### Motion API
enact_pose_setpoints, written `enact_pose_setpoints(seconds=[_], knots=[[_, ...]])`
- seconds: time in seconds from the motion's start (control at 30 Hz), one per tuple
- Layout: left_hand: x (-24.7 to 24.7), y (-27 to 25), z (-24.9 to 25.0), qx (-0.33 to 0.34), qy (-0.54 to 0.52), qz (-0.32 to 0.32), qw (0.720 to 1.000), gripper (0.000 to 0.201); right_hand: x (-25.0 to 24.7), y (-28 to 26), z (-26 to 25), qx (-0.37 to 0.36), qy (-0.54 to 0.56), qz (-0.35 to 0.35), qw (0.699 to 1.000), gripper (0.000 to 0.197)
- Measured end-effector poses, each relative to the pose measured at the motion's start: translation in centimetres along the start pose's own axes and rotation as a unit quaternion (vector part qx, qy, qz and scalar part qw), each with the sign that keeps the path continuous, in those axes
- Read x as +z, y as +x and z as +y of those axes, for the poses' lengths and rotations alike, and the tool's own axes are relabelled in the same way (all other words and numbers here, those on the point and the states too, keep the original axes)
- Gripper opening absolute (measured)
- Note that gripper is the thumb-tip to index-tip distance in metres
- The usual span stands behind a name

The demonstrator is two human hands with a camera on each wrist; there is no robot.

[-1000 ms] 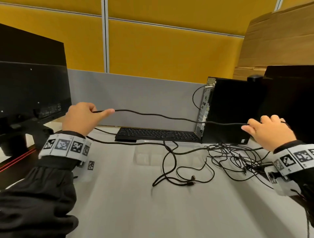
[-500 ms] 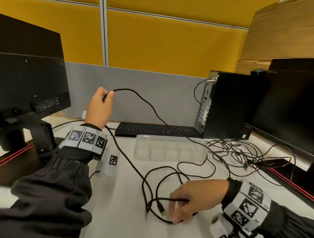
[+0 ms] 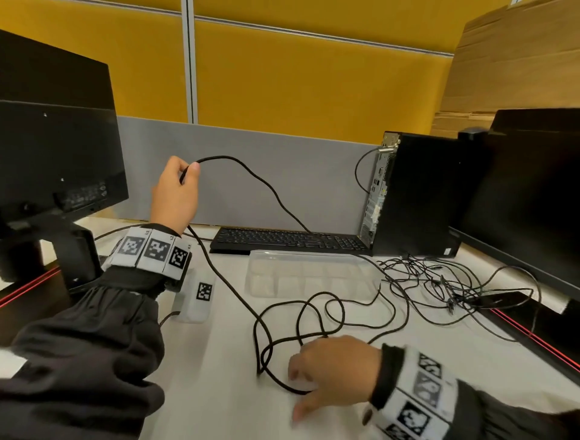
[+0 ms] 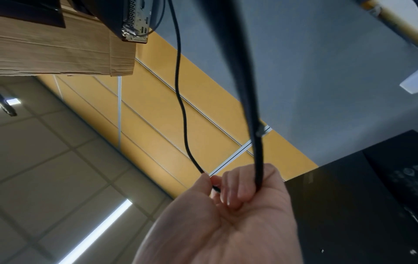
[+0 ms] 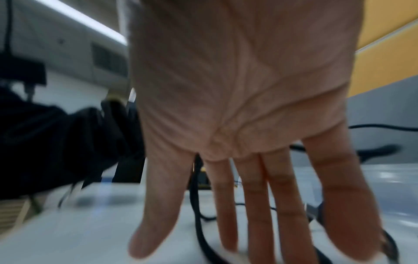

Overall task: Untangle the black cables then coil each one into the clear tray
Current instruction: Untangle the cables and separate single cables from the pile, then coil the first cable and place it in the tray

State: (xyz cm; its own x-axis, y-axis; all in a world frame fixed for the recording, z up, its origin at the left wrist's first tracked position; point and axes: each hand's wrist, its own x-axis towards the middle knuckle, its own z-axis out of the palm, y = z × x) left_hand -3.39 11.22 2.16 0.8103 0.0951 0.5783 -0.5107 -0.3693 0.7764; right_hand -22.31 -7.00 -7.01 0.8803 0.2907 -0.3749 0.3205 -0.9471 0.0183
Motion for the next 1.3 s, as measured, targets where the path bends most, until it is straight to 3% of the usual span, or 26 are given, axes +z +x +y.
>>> enact_pose_setpoints(seconds=[0.13, 0.27, 0.37, 0.47, 0.53, 0.63, 0.7, 0.77, 0.9, 0.97, 1.03, 1.1, 1.2, 1.3], knots=[[-0.5, 0.0, 0.2, 0.009, 0.005, -0.004, 1.000, 0.023, 0.2, 1.8, -0.2, -0.034, -0.019, 0.007, 0.999, 0.017], [-2.3, 0.3, -0.1, 0.057, 0.035, -0.001, 0.998, 0.027, -2.0, -1.2, 3.7, -0.005, 0.119, 0.018, 0.993, 0.018], [-3.5, 0.2, -0.8, 0.094, 0.064, 0.003, 0.994, 0.031, -4.4, -4.9, 8.6, 0.077, 0.173, 0.172, 0.967, 0.028], [-4.4, 0.4, -1.7, 0.111, 0.092, 0.019, 0.989, 0.030, -5.4, -8.6, 13.5, 0.210, 0.178, 0.314, 0.909, 0.027], [-5.3, 0.9, -2.4, 0.112, 0.103, 0.037, 0.988, 0.030, -5.1, -10.7, 16.2, 0.326, 0.131, 0.360, 0.864, 0.025], [-7.3, 1.5, -3.2, 0.105, 0.136, 0.051, 0.984, 0.030, -4.0, -13.2, 19.8, 0.495, 0.060, 0.333, 0.800, 0.028], [-7.7, 1.5, -3.1, 0.108, 0.145, 0.057, 0.982, 0.029, -3.2, -14.0, 21.8, 0.554, 0.034, 0.290, 0.780, 0.031], [-7.7, 1.4, -2.8, 0.112, 0.153, 0.055, 0.980, 0.030, -2.3, -14.0, 23.0, 0.584, 0.022, 0.261, 0.768, 0.030], [-7.5, 1.3, -2.7, 0.103, 0.181, 0.062, 0.976, 0.036, -0.2, -14.1, 24.0, 0.603, 0.005, 0.288, 0.744, 0.020], [-7.4, 1.1, -2.6, 0.099, 0.185, 0.072, 0.975, 0.035, 0.3, -14.2, 23.5, 0.614, -0.023, 0.265, 0.743, 0.019], [-7.0, 0.9, -2.2, 0.104, 0.183, 0.071, 0.975, 0.036, -0.2, -14.0, 21.9, 0.612, -0.068, 0.254, 0.746, 0.022], [-6.0, 0.5, -1.0, 0.112, 0.162, 0.053, 0.979, 0.037, -2.0, -12.8, 19.3, 0.563, -0.073, 0.285, 0.773, 0.031], [-3.8, 0.2, 1.3, 0.139, 0.111, 0.008, 0.984, 0.035, -6.1, -8.7, 14.5, 0.337, 0.068, 0.379, 0.859, 0.051], [-1.7, -0.7, 4.3, 0.184, 0.052, -0.022, 0.981, 0.029, -9.8, -4.3, 8.2, 0.118, 0.187, 0.426, 0.877, 0.070]])
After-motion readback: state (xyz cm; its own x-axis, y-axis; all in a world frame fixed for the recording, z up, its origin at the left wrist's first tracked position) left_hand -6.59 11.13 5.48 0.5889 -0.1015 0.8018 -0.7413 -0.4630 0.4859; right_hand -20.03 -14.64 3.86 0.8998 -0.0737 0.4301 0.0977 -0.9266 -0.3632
